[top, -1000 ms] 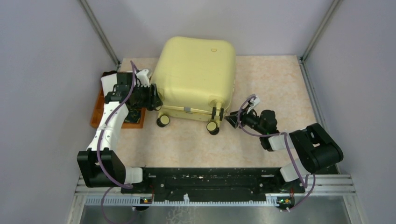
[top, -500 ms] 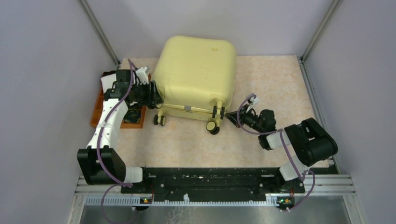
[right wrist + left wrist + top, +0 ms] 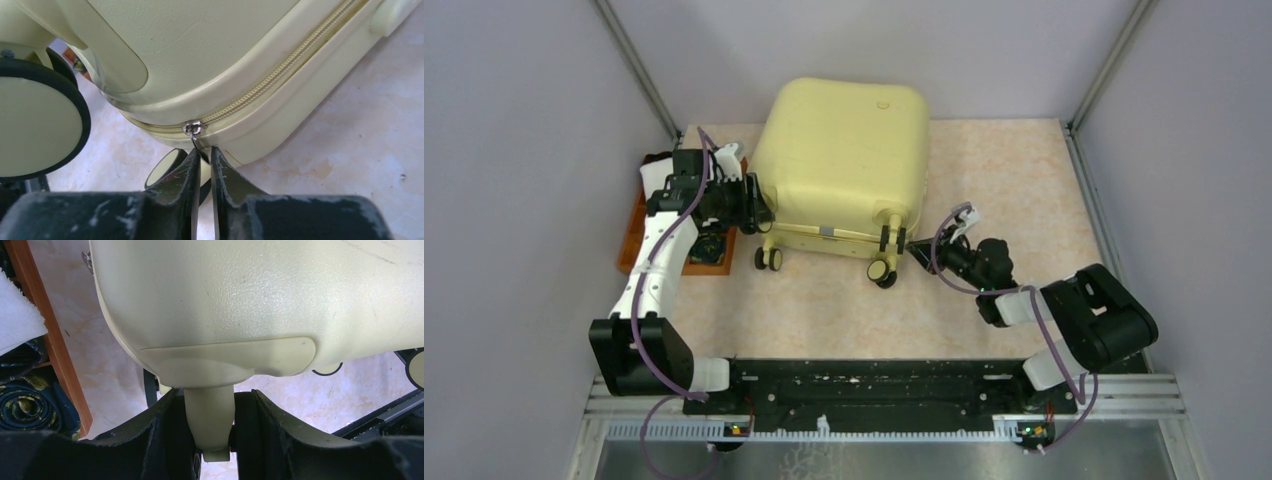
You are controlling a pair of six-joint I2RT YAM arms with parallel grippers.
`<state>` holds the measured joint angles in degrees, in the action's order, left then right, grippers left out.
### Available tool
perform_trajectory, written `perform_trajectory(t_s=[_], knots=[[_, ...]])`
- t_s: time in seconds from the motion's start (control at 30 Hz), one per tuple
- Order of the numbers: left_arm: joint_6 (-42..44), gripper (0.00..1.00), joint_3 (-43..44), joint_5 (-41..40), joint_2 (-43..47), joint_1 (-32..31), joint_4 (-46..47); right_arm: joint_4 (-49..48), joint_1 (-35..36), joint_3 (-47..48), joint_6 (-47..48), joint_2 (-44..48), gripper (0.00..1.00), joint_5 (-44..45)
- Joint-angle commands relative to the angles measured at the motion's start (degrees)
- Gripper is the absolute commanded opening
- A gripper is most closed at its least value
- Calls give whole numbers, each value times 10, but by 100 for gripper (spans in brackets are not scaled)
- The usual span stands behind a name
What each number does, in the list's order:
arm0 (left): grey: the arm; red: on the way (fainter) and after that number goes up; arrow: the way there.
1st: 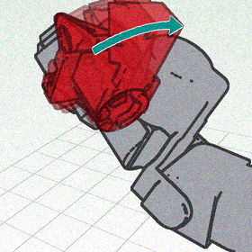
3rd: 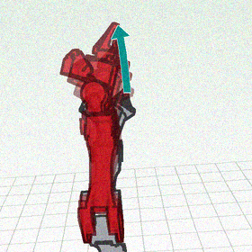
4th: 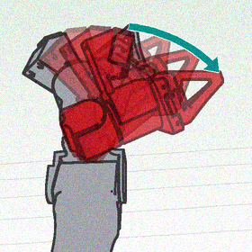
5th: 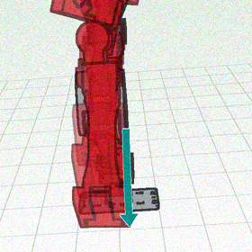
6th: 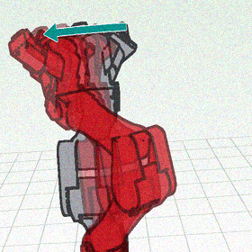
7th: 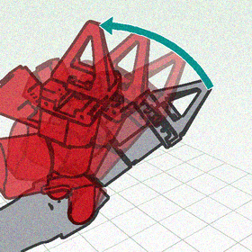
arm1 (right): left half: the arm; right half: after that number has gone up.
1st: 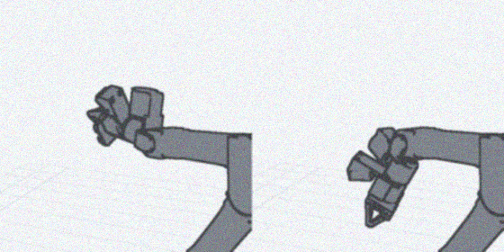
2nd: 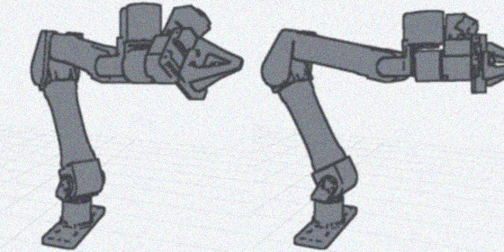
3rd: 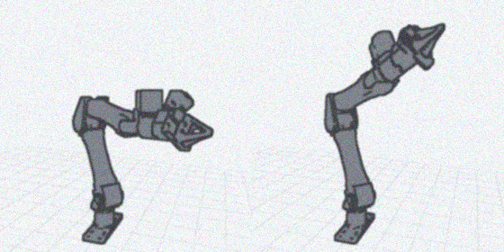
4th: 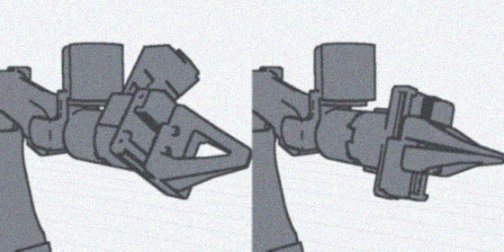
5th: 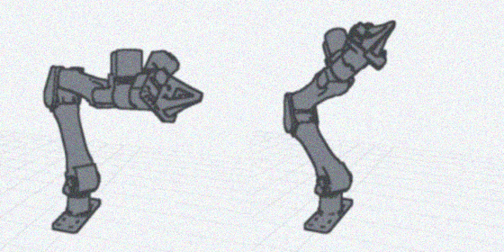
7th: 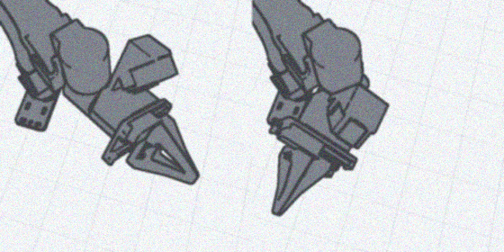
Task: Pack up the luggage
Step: Zip the luggage at the center of the board.
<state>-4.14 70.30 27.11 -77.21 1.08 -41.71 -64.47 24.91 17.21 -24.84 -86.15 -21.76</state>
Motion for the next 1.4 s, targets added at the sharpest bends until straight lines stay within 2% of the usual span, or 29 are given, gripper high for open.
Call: perform_trajectory(t_s=[0.0, 0.03, 0.2, 0.57, 0.7, 1.03, 1.1, 1.17, 1.2, 1.23, 1.27, 1.37], knots=[[-12, 0, 69, 82, 34, -8, 102, 0, 5, 7, 24, 26, 4, 53], [-12, 0, 69, 83, 35, -8, 101, -12, 5, 4, 26, 28, 0, 55], [-22, 0, 68, 87, 42, -9, 103, -32, 18, -15, 23, 57, 0, 71], [-99, 0, 59, 123, 36, -8, 128, 69, 174, -76, 73, 202, 0, 239], [-113, 0, 52, 128, 38, -24, 134, 66, 209, -68, 80, 189, 0, 249], [-131, 0, 25, 129, 56, -40, 142, -24, 287, -15, 87, 82, 0, 266], [-124, 0, 19, 121, 59, -44, 143, -8, 289, -12, 85, 83, 0, 275], [-106, 0, 45, 103, 54, -42, 120, 23, 288, -31, 83, 112, 0, 327], [-103, 0, 57, 95, 54, -37, 112, 57, 281, -41, 72, 145, 8, 356], [-103, 0, 63, 96, 54, -32, 110, 90, 263, -52, 62, 172, 21, 363], [-103, 0, 67, 97, 55, -28, 112, 127, 241, -61, 51, 199, 29, 362], [-100, 0, 79, 93, 54, -25, 114, 210, 156, -102, 32, 286, 44, 325]])
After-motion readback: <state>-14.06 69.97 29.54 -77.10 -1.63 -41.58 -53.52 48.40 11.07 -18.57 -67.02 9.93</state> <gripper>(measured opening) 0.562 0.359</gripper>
